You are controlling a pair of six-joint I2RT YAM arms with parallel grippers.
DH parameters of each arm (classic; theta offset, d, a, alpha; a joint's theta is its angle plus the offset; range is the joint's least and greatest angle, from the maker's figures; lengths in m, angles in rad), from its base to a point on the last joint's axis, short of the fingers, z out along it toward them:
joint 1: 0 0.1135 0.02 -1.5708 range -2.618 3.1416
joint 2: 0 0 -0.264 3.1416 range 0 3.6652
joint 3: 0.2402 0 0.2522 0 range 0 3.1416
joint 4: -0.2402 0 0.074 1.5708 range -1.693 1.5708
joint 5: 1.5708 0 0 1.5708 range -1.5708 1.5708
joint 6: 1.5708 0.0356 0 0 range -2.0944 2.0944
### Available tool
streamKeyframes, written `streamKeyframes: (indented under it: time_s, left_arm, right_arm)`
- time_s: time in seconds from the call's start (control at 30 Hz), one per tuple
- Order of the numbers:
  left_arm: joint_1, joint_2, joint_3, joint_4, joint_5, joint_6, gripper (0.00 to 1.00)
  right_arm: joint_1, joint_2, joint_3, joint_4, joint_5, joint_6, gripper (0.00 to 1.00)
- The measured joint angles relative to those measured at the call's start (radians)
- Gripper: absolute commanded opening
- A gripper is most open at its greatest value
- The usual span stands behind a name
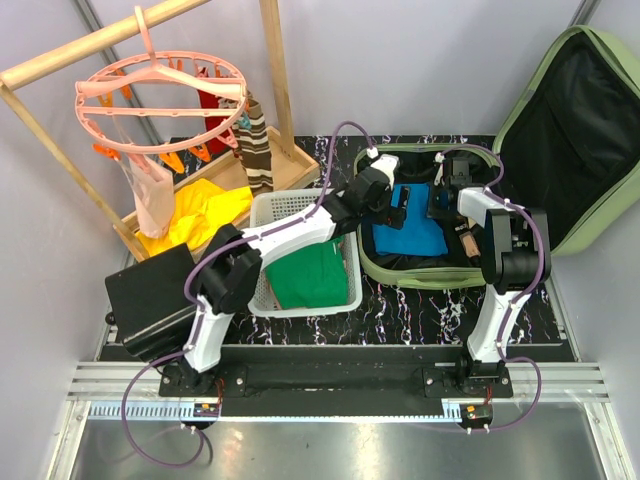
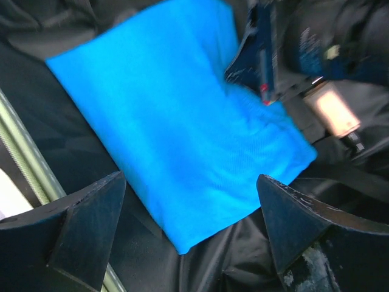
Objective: Open, take out, and arrange the luggage
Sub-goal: Pick up the object with both arms
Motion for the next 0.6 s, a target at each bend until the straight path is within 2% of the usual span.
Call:
streamKeyframes:
  time_s: [0.27,0.6]
  left_arm:
    - [0.000,0.060,0.043,-0.058,-0.002,-0.019,0.93]
    - [0.001,0.133,0.111,-0.038,0.010,-0.054,0.83]
  right_arm:
    - [-0.003,-0.029,-0.003,-0.021,0.064,0.024,0.00]
    - [-0.049,-0.068,-0.020,-0.028,0.097,0.037,0.00]
